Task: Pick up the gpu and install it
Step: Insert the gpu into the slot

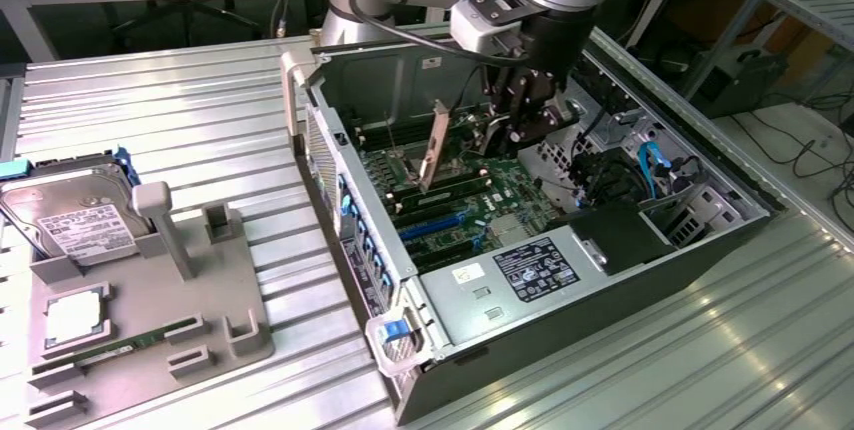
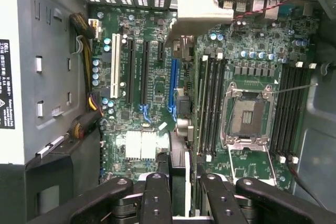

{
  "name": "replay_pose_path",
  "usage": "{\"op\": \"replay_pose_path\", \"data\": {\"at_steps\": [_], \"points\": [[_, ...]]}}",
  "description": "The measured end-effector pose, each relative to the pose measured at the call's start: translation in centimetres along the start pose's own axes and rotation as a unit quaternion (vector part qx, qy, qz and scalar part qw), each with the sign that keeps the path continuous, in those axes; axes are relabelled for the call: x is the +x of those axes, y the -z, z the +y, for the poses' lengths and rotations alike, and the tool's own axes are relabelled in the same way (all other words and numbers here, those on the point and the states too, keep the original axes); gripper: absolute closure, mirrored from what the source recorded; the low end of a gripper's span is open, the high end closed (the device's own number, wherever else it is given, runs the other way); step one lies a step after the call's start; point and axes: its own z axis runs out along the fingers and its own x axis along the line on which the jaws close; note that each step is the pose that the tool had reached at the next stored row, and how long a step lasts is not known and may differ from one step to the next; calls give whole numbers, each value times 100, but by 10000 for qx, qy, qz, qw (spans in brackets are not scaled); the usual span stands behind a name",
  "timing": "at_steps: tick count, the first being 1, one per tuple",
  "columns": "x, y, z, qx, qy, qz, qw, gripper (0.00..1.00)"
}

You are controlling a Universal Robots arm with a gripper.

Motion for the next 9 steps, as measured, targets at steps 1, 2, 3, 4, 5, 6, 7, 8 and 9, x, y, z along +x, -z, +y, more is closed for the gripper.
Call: {"op": "replay_pose_path", "data": {"at_steps": [1,2,3,4,5,6,7,8,9], "points": [[0,-5,1,3,-2,-26,10000,73],[0,-12,2,6,-4,-45,10000,73],[0,-21,4,9,-5,-55,10000,73],[1,-28,6,13,-4,-56,10000,73],[2,-38,7,16,-3,-59,10000,73],[3,-49,9,17,-4,-65,10000,73],[4,-69,11,18,-4,-67,10000,73],[7,-84,13,18,-4,-67,10000,73],[9,-96,14,17,-4,-66,10000,73]]}}
